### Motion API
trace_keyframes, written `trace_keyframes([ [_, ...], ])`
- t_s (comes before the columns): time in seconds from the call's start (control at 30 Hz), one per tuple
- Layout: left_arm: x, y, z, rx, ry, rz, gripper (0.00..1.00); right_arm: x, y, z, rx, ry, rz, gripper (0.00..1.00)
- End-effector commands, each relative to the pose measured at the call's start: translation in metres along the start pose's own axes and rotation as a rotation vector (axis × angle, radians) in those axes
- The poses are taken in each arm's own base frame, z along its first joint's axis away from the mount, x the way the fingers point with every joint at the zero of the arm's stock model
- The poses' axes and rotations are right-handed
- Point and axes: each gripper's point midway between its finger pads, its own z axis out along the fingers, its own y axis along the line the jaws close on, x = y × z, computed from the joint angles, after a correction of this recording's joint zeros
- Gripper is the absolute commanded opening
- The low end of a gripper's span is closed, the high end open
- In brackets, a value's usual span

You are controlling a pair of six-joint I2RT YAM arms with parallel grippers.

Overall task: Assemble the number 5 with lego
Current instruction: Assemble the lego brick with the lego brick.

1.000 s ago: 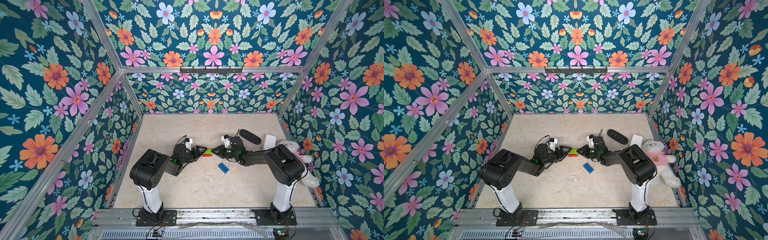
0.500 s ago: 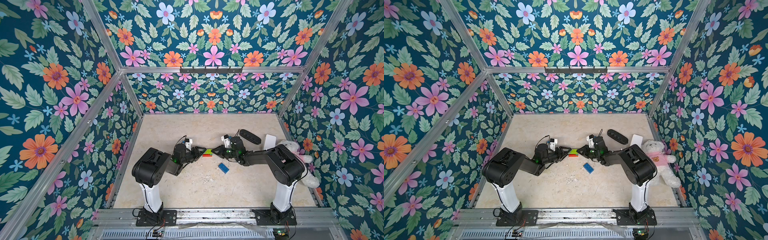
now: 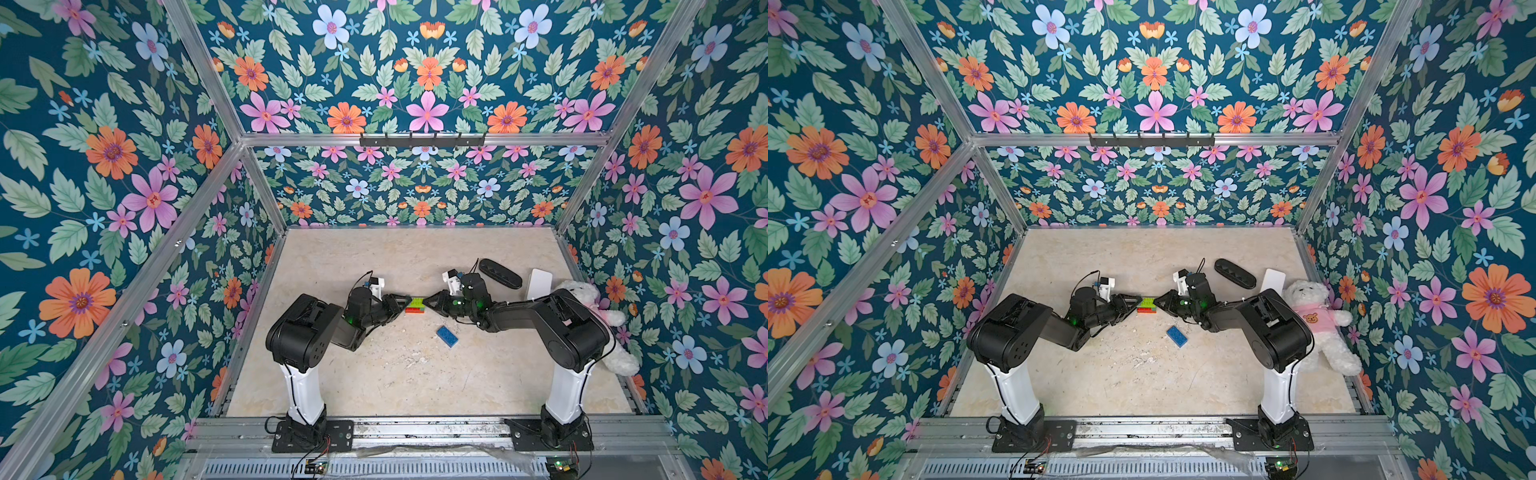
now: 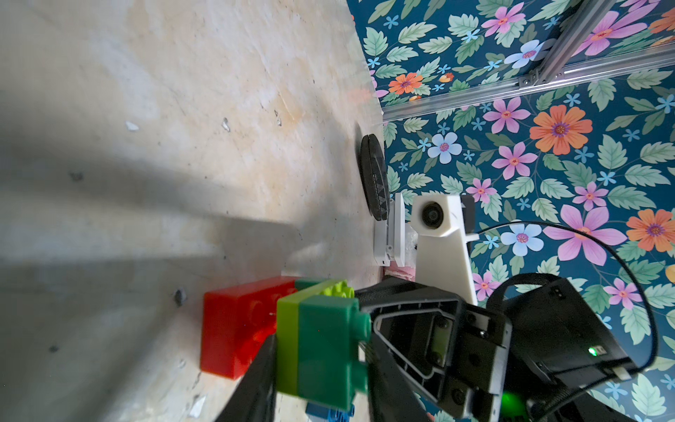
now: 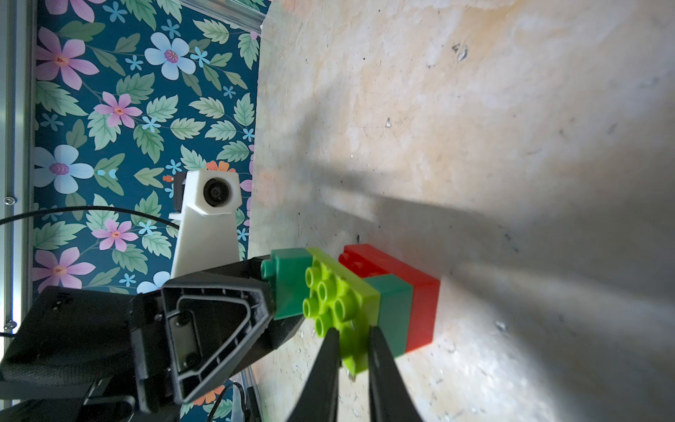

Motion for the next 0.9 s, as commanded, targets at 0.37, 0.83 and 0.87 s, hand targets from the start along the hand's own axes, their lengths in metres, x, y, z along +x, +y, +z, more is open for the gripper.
trace_keyframes([
  [0.37, 0.001, -0.015, -0.002, 0.025, 0.03, 0.048, 0.65, 0.034, -0.054, -0.005, 0.216, 0.097, 0.118, 0.18],
  [0.83, -0.011, -0.014, -0.018, -0.032, -0.004, 0.07, 0.68, 0.028, -0.044, -0.011, 0.218, 0.083, 0.084, 0.36],
  [0.87, -0.011, -0.013, -0.02, -0.04, -0.006, 0.075, 0.68, 0.027, -0.042, -0.013, 0.219, 0.08, 0.08, 0.37],
])
